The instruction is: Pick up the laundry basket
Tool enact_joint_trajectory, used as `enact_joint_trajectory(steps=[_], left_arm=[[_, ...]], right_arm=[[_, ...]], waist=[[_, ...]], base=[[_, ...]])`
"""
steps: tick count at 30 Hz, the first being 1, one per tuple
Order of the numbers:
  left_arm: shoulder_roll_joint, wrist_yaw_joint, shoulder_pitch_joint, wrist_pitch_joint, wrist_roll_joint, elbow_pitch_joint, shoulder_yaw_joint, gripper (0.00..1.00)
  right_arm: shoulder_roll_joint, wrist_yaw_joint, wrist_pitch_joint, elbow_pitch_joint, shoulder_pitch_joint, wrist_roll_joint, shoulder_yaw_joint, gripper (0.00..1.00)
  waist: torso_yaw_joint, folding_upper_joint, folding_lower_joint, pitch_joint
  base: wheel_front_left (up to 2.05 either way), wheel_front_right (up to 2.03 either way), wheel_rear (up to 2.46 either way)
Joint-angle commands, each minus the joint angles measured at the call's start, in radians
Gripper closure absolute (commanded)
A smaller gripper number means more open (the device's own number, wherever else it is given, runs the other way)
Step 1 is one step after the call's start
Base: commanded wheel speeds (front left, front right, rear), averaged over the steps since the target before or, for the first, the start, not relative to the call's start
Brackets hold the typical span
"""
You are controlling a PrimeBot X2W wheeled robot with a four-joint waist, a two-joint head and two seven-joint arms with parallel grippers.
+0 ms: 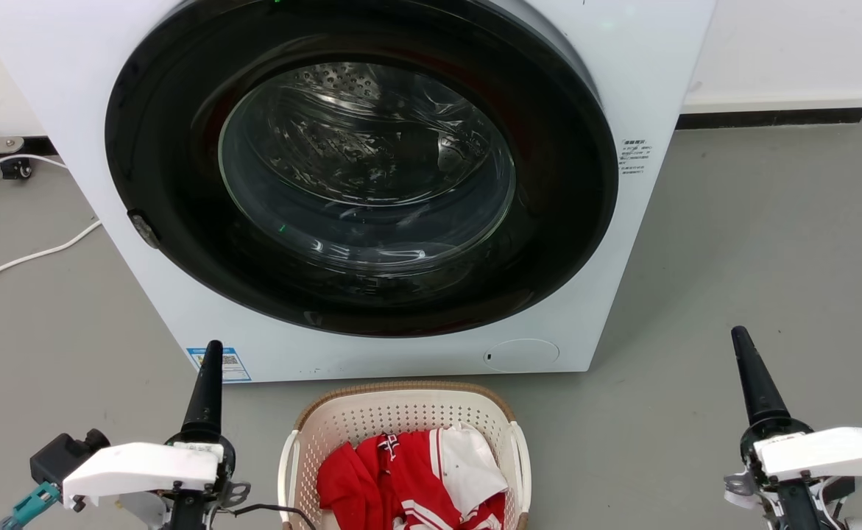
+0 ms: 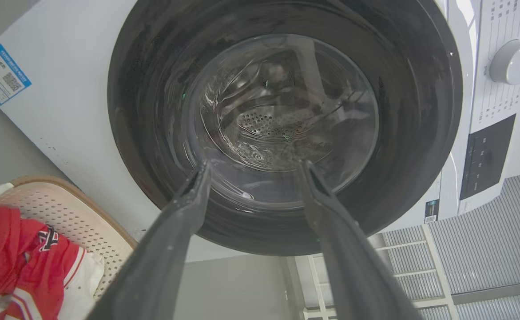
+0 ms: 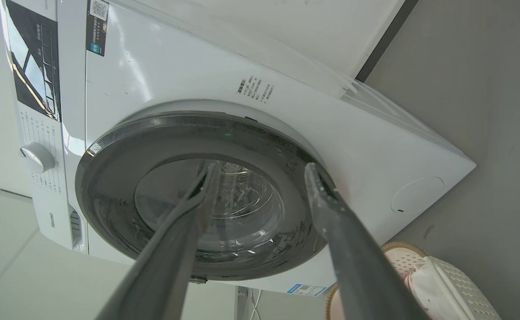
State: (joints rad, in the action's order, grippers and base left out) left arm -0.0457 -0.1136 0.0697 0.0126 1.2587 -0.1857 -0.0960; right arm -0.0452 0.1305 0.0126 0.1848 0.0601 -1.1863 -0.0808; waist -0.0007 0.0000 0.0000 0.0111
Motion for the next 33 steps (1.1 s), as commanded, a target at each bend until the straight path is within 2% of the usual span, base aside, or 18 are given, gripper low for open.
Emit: enact_joint_trajectory(steps=[1,11,33], left_arm=[[-0.004,0.006,0.011,-0.012,-0.048,0.027,0.007,0.00],[-0.004,0.035,0.002,-0.051,-0.245,0.057,0.031,0.00],[-0.005,0.040,-0.023,-0.125,-0.563,0.095,0.060,0.00]], right_arm=[[-0.003,0.000,-0.012,-0.029,0.008,0.058,0.007,0.00],[-0.003,0.000,-0.051,-0.058,-0.010,0.299,0.027,0.00],[-0.005,0.000,-0.124,-0.085,-0.038,0.650,0.063,0.00]], waist=[[0.000,0.0000,0.0000,0.000],[-0.001,0.0000,0.0000,0.005],[0.000,0.0000,0.0000,0.006]], base=[[0.00,0.00,0.00],[0.00,0.00,0.00],[0.00,0.00,0.00]])
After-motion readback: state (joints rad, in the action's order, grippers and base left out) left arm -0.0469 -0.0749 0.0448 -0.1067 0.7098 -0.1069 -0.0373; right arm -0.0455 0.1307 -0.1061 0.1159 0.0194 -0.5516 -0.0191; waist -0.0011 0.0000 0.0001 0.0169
